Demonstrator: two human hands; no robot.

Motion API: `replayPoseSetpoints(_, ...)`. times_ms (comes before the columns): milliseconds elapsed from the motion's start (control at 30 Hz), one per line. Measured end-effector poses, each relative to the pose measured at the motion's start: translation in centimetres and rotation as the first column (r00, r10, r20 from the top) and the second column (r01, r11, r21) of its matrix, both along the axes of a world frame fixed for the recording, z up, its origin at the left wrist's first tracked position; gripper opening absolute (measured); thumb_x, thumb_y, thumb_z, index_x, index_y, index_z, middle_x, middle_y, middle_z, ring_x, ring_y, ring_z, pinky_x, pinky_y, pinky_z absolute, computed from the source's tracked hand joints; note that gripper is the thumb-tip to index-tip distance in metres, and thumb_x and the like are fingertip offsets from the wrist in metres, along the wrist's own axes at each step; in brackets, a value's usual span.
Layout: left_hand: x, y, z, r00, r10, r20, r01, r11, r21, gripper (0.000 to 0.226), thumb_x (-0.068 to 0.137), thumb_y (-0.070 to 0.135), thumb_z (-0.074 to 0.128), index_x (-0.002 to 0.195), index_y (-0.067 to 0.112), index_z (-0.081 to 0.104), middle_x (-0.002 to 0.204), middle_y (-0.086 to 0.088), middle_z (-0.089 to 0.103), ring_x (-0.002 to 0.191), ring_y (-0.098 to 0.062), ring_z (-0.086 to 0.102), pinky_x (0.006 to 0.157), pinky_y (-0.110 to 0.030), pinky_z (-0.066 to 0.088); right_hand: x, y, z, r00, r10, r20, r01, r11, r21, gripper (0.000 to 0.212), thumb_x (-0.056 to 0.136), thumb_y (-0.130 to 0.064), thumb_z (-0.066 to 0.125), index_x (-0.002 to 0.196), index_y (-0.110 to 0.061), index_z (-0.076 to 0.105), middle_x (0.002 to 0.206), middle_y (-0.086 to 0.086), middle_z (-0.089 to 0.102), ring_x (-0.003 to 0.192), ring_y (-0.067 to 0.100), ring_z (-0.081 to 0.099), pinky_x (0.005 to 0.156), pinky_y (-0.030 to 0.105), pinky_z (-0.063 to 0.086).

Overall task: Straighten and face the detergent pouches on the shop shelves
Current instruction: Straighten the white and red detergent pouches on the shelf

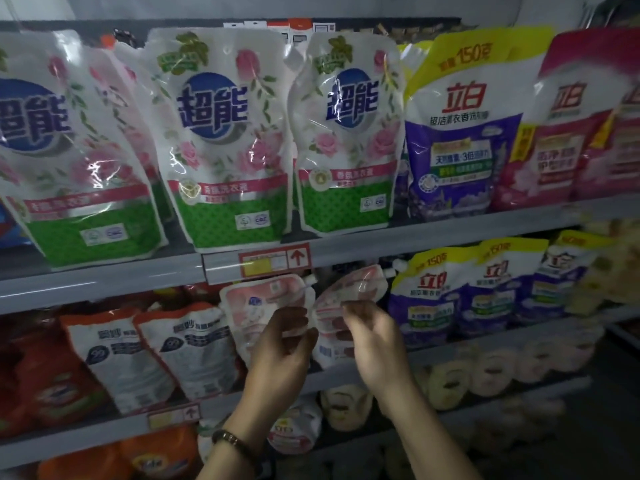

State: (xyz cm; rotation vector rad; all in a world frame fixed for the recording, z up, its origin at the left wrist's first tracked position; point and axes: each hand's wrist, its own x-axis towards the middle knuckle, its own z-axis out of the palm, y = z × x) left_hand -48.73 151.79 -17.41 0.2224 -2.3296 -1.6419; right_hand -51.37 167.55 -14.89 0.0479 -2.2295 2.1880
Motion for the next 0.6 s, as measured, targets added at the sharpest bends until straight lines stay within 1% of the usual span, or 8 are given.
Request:
replayPoseSetpoints(67, -0.6, -0.2, -0.4, 1.000, -0.015, 0.017, 0.015, 1.000, -0.005, 0.035, 0.099, 0.033, 0.072, 0.131, 0.035, 0.060, 0.130, 0.016, 0.065, 0.113, -0.007, 0.067, 0.089, -0.035, 0.061, -0.1, 0.0, -0.5, 1.000, -0.003, 0.025, 0.004, 1.000, -0.004, 0.015, 0.099, -0.043, 0.066, 0.101, -0.036, 0.079, 0.105, -0.012, 0.080, 0.102, 0.012, 0.074, 0.099, 0.051, 0.058)
replayPoseSetpoints(167, -1.6, -0.8, -1.0, 0.999, -0.028, 0.020, 0.029, 0.998, -0.054, 0.052, 0.094, 0.033, 0.079, 0.141, 0.029, 0.057, 0.138, 0.013, 0.062, 0.118, -0.011, 0.065, 0.096, -0.039, 0.060, -0.3, 0.2, -1.5, 0.998, -0.017, 0.057, 0.018, 1.000, -0.010, 0.034, 0.085, -0.058, 0.064, 0.107, -0.036, 0.078, 0.108, -0.012, 0.080, 0.104, 0.015, 0.075, 0.099, 0.052, 0.058)
replayPoseSetpoints(200, -2.0, -0.9, -1.2, 0.999, -0.027, 0.017, 0.029, 0.997, -0.072, 0.056, 0.094, 0.034, 0.080, 0.144, 0.028, 0.056, 0.139, 0.012, 0.061, 0.120, -0.013, 0.064, 0.097, -0.038, 0.059, -0.4, 0.3, -1.8, 0.998, -0.024, 0.066, 0.025, 1.000, -0.016, 0.030, 0.087, -0.056, 0.065, 0.107, -0.037, 0.078, 0.107, -0.012, 0.080, 0.105, 0.016, 0.075, 0.098, 0.050, 0.058)
replayPoseSetpoints(267, -2.9, -1.1, -1.6, 1.000, -0.021, 0.005, 0.022, 0.997, -0.080, 0.060, 0.094, 0.035, 0.080, 0.147, 0.026, 0.055, 0.142, 0.011, 0.061, 0.123, -0.014, 0.063, 0.098, -0.037, 0.057, -0.9, 0.5, -2.2, 0.996, -0.052, 0.077, 0.054, 0.998, -0.016, 0.013, 0.099, -0.040, 0.067, 0.103, -0.035, 0.079, 0.106, -0.011, 0.081, 0.105, 0.019, 0.075, 0.095, 0.044, 0.058)
replayPoseSetpoints(333, -3.7, -1.2, -2.2, 1.000, -0.027, 0.004, 0.028, 0.997, -0.067, 0.061, 0.094, 0.036, 0.079, 0.148, 0.027, 0.054, 0.145, 0.011, 0.060, 0.125, -0.014, 0.062, 0.097, -0.033, 0.054, -1.5, 0.9, -2.7, 0.993, -0.081, 0.086, 0.081, 0.997, -0.002, 0.015, 0.105, -0.029, 0.064, 0.102, -0.033, 0.078, 0.104, -0.010, 0.081, 0.103, 0.019, 0.075, 0.089, 0.039, 0.057)
replayPoseSetpoints(467, -5.2, -1.0, -2.9, 0.998, -0.067, 0.001, 0.067, 0.996, -0.065, 0.060, 0.095, 0.036, 0.078, 0.149, 0.029, 0.053, 0.147, 0.012, 0.057, 0.127, -0.014, 0.060, 0.097, -0.029, 0.049, -1.8, 1.1, -3.0, 0.991, -0.099, 0.086, 0.099, 0.995, 0.003, 0.020, 0.106, -0.024, 0.062, 0.097, -0.030, 0.078, 0.097, -0.009, 0.081, 0.096, 0.017, 0.076, 0.076, 0.029, 0.052)
replayPoseSetpoints(533, -5.9, -0.8, -3.0, 0.998, -0.063, -0.006, 0.062, 0.993, -0.100, 0.062, 0.094, 0.035, 0.080, 0.149, 0.028, 0.053, 0.144, 0.014, 0.056, 0.122, -0.012, 0.060, 0.092, -0.025, 0.048, -2.0, 1.2, -3.1, 0.993, -0.085, 0.082, 0.084, 0.996, 0.009, 0.020, 0.107, -0.024, 0.061, 0.098, -0.030, 0.078, 0.097, -0.011, 0.081, 0.095, 0.014, 0.075, 0.075, 0.027, 0.051)
replayPoseSetpoints(600, -6.8, -0.6, -3.2, 0.999, -0.051, -0.001, 0.051, 0.990, -0.134, 0.064, 0.092, 0.033, 0.081, 0.150, 0.026, 0.054, 0.143, 0.013, 0.057, 0.121, -0.011, 0.059, 0.093, -0.026, 0.049, -2.5, 1.4, -3.3, 0.996, -0.054, 0.069, 0.053, 0.999, 0.008, 0.017, 0.105, -0.030, 0.062, 0.101, -0.028, 0.078, 0.098, -0.012, 0.080, 0.095, 0.013, 0.075, 0.077, 0.028, 0.052)
